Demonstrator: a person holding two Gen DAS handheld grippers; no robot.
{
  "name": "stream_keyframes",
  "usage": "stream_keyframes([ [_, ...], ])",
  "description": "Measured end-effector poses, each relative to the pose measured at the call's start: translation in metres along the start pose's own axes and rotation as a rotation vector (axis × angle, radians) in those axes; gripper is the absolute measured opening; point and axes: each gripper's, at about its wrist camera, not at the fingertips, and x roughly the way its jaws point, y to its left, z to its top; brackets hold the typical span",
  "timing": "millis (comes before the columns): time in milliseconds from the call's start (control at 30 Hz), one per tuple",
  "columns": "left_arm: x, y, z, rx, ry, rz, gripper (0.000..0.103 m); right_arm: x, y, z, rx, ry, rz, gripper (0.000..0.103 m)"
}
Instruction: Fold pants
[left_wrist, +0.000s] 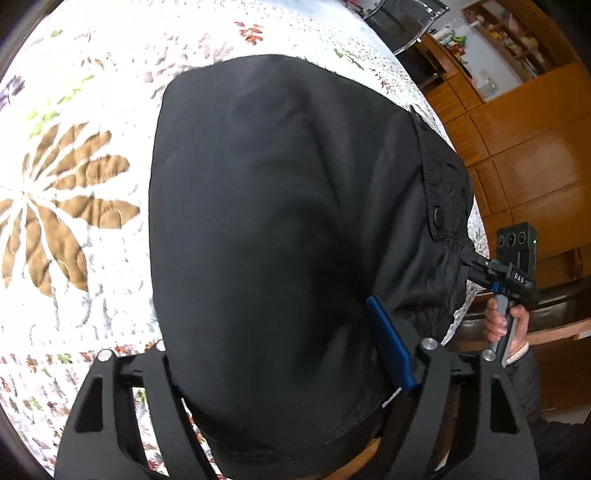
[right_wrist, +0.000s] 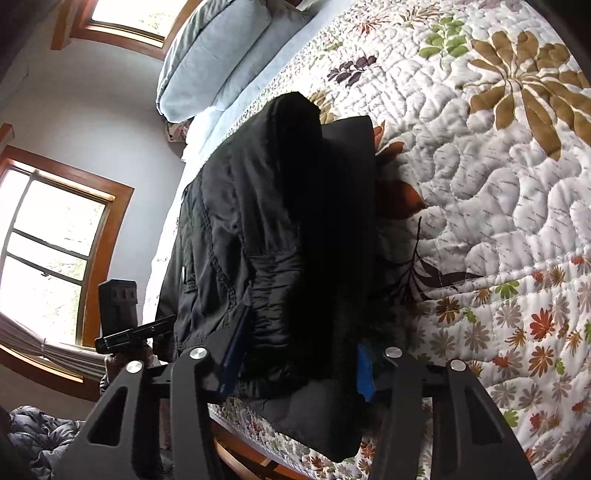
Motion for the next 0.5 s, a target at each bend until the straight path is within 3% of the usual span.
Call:
stream_keyframes([
  [267, -0.007, 0.004, 0.0, 0.045, -0.04, 0.033, 0.065, 0.007, 0.014, 0.0, -0.022, -0.018, 0.017, 0.049],
  [500, -0.018, 0.015, 0.005, 0.044, -0.075, 0.054, 0.063, 0.025, 0.022, 0.018, -0.03, -0.004, 0.023, 0.049],
])
